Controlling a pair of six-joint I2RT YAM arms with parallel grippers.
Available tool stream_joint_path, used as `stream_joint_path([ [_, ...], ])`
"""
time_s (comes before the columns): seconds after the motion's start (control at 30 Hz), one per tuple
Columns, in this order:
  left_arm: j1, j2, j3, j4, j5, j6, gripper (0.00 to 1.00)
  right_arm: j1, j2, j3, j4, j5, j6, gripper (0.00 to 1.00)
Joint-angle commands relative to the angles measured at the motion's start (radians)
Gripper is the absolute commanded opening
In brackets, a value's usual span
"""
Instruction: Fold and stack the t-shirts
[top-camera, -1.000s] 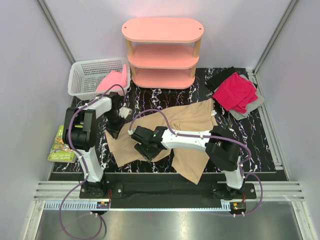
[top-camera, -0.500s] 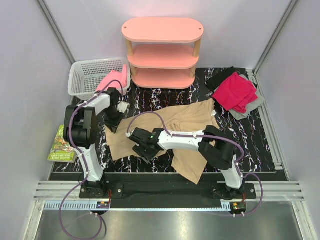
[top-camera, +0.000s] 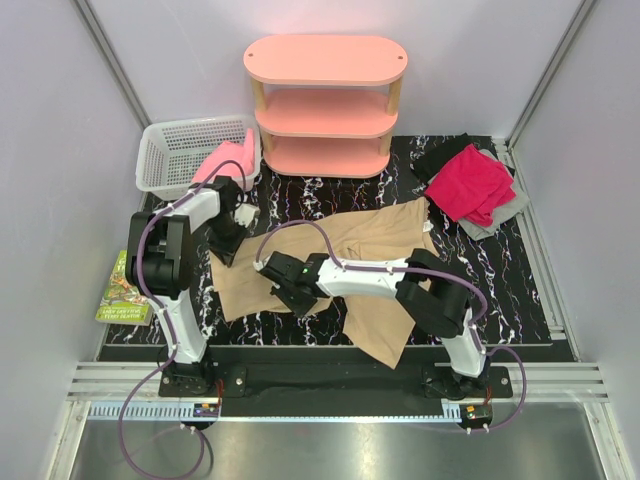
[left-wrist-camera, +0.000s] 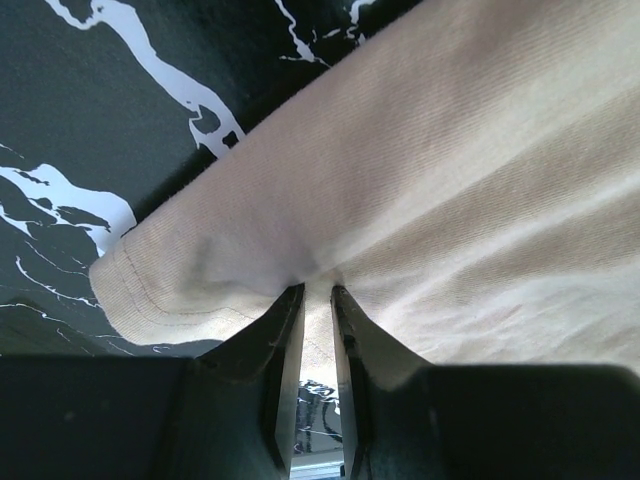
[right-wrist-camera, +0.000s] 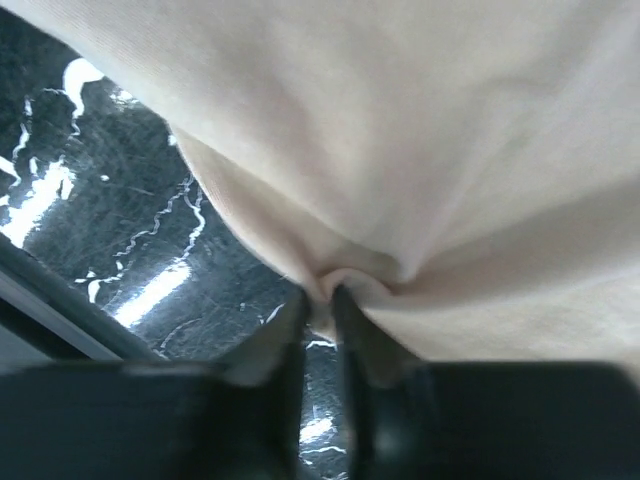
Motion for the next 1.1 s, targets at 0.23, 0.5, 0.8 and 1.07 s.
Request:
stream_joint_path([
  [0.23, 0.025, 0.029, 0.049, 0.021, -0.002, 0.017, 0.23, -0.006, -0.116, -0.129, -0.037, 0.001, 0.063, 0.00],
  [0.5, 0.035, 0.074, 0.095, 0.026, -0.017, 0.017, 0.23, -0.008, -0.196, -0.195, -0.083, 0.004, 0.072, 0.00],
  [0.8, 0.035, 0.061, 0.101, 0.021, -0.002, 0.015, 0.23, -0.002, -0.224, -0.160, -0.157, -0.033, 0.046, 0.69],
  [1.07, 0.035, 0.029, 0.064, 0.023, 0.007, 0.019, 0.22, 0.009, -0.087, 0.208, -0.126, -0.160, 0.014, 0.63],
])
